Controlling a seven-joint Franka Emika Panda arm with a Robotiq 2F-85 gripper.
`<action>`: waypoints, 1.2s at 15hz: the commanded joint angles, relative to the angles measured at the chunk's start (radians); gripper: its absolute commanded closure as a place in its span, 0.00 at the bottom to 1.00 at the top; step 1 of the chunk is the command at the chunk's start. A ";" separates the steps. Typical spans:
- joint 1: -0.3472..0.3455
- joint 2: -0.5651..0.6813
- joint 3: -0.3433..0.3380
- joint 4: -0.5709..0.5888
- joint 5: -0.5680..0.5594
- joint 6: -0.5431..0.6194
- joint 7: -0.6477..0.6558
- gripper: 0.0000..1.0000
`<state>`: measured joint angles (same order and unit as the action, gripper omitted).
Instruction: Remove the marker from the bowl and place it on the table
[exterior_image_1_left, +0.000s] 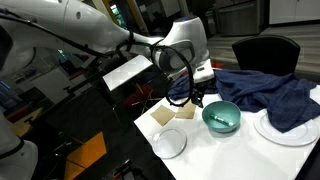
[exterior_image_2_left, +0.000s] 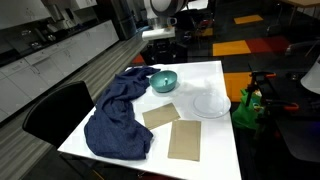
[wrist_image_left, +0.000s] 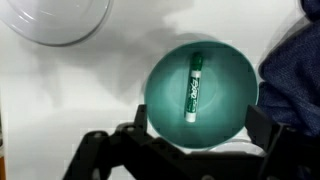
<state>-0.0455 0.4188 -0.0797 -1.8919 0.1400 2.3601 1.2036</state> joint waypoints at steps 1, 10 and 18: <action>0.022 0.125 -0.022 0.158 0.021 -0.078 0.057 0.00; 0.114 0.221 -0.106 0.243 -0.101 -0.074 0.321 0.05; 0.079 0.213 -0.089 0.221 -0.087 -0.105 0.322 0.10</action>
<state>0.0561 0.6393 -0.1807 -1.6719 0.0436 2.3019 1.5402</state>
